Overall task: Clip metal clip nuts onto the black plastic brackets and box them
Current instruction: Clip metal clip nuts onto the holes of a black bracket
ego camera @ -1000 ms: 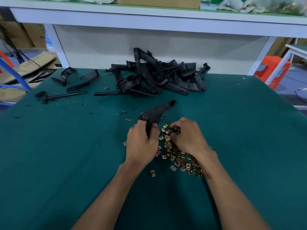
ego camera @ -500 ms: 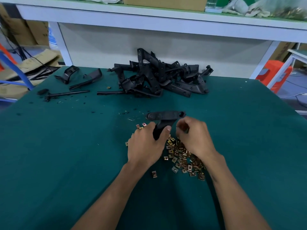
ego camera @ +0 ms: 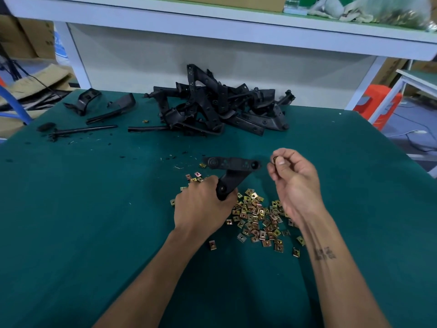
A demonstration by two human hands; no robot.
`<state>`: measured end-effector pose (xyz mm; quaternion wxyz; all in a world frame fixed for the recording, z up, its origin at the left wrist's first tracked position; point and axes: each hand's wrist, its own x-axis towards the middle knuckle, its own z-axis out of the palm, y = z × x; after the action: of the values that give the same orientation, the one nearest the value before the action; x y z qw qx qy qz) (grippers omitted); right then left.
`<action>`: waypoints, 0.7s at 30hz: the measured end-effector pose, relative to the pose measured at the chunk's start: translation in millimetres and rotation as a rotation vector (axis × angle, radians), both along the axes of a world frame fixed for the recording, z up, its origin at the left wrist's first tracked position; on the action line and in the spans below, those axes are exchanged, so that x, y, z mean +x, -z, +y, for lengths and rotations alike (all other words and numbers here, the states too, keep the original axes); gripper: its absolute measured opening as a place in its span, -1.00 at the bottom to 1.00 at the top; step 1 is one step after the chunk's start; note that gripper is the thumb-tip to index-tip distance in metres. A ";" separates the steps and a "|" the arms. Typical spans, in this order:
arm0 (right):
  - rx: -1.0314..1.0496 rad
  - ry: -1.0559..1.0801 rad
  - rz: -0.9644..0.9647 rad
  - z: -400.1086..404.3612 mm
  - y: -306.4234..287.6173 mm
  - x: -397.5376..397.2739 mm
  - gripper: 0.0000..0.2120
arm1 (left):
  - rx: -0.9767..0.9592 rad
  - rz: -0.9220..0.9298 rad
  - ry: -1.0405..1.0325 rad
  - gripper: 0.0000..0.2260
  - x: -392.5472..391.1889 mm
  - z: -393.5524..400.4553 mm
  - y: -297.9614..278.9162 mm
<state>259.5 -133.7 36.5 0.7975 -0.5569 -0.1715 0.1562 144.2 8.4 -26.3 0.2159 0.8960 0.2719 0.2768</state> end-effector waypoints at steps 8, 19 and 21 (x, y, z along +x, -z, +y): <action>-0.139 0.067 -0.184 -4.9 3.3 4.0 -0.73 | 0.146 0.152 0.044 -0.62 1.5 1.6 3.8; -0.156 0.148 -0.284 0.1 11.4 4.4 -0.94 | 0.290 0.099 0.069 -0.43 -1.4 -2.0 3.7; -0.164 0.129 -0.285 2.1 13.3 2.9 -0.95 | 0.279 0.087 0.093 -0.45 -3.1 -4.0 1.8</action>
<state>262.4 -131.6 23.2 0.7255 -0.6463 -0.2335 0.0376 141.2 4.4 -28.0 0.0897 0.9400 0.1983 0.2626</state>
